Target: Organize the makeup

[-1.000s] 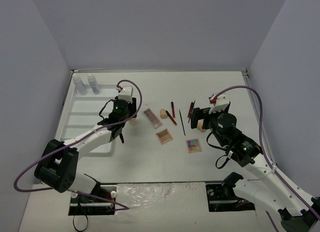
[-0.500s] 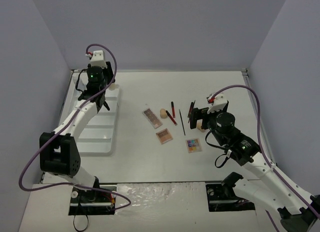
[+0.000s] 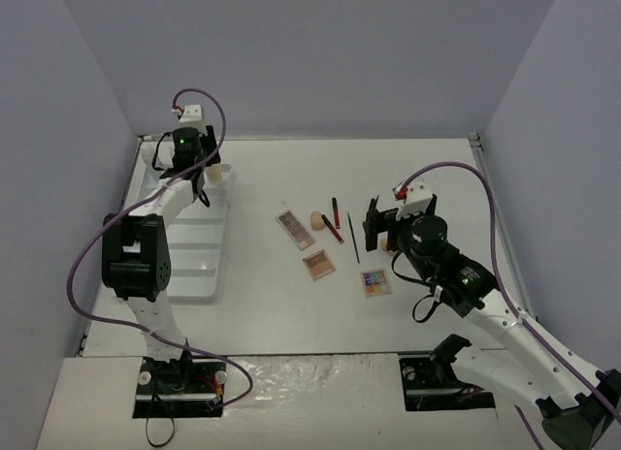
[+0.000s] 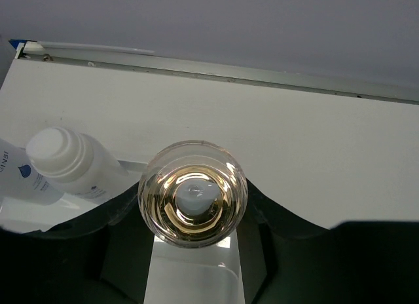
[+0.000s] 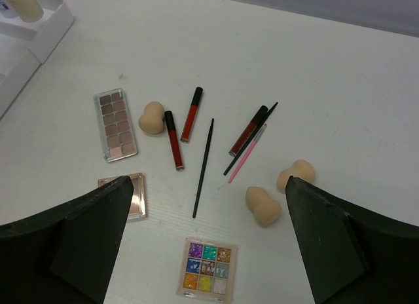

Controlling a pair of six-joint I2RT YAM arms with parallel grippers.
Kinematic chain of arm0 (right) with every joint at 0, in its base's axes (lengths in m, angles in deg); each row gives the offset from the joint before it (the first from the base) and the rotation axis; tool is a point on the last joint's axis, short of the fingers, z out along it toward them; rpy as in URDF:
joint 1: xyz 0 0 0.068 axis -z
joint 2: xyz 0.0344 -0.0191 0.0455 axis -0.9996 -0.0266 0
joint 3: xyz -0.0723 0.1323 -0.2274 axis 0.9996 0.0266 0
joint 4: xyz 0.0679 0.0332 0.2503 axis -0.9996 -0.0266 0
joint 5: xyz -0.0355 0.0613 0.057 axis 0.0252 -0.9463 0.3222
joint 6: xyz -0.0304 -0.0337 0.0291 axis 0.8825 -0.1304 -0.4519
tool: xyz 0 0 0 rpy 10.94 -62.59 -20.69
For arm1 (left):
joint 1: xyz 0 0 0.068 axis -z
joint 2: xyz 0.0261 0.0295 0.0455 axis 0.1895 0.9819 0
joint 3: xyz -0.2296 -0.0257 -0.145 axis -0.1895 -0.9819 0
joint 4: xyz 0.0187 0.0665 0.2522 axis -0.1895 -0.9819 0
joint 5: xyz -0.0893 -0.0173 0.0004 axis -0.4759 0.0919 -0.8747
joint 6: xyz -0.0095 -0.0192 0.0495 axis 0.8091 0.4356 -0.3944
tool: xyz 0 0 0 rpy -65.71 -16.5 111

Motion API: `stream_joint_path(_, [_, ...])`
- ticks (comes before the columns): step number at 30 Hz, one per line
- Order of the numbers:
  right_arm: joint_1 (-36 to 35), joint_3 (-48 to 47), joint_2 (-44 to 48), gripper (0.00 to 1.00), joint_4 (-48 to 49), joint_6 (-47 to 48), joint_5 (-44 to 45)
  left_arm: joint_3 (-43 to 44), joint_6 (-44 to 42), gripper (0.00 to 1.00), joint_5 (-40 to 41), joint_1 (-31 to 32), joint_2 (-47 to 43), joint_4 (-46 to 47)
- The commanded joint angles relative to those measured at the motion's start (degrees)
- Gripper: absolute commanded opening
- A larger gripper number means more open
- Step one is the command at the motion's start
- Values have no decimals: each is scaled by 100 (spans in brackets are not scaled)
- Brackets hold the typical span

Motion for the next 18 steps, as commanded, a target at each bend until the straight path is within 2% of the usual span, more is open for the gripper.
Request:
stream_joint_path(1, [60, -283, -113, 100, 282, 40, -43, 639, -4, 0, -100, -84, -107, 896])
stream_joint_path(15, [75, -257, -285, 100, 282, 32, -70, 917, -68, 0, -88, -154, 509, 995])
stream_joint_path(18, [78, -245, -273, 100, 282, 17, -61, 809, -49, 4, -96, -163, 499, 1078])
